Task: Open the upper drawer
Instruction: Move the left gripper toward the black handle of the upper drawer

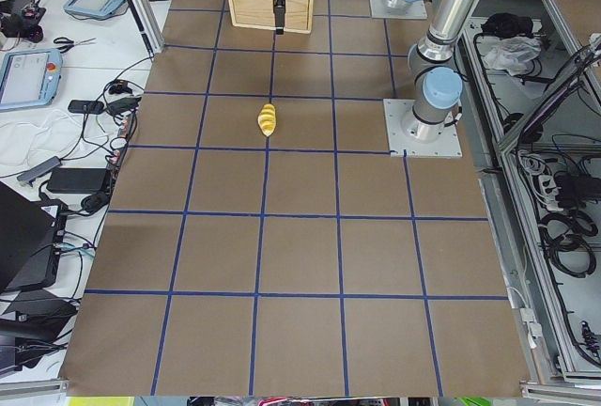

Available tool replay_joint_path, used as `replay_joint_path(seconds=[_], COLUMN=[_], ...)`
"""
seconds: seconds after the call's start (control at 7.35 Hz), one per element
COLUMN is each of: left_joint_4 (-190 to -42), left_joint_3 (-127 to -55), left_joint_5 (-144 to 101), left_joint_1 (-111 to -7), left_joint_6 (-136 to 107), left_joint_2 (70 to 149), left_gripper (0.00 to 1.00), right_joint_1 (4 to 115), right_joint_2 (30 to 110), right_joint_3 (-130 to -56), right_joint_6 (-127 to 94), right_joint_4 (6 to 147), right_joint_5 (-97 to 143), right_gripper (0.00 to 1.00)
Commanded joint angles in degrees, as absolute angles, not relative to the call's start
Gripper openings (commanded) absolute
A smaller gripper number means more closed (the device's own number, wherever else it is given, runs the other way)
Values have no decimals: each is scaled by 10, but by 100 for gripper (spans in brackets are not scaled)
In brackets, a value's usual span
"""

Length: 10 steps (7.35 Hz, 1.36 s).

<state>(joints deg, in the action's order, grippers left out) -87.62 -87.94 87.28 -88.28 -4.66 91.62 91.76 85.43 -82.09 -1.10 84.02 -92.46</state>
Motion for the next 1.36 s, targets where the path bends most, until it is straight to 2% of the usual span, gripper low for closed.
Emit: replay_joint_path(seconds=[0.0, 1.22], left_joint_4=[-825, -657], left_joint_3=[-874, -874], left_joint_5=[847, 772], left_joint_1=[-932, -1056], left_joint_6=[-114, -290], left_joint_2=[933, 1024], left_gripper=[100, 100], right_joint_1=[917, 918], right_joint_2=[854, 854], right_joint_3=[-822, -821], right_joint_6=[-11, -11], right_joint_4=[840, 840], right_joint_5=[-925, -925], right_gripper=[100, 100])
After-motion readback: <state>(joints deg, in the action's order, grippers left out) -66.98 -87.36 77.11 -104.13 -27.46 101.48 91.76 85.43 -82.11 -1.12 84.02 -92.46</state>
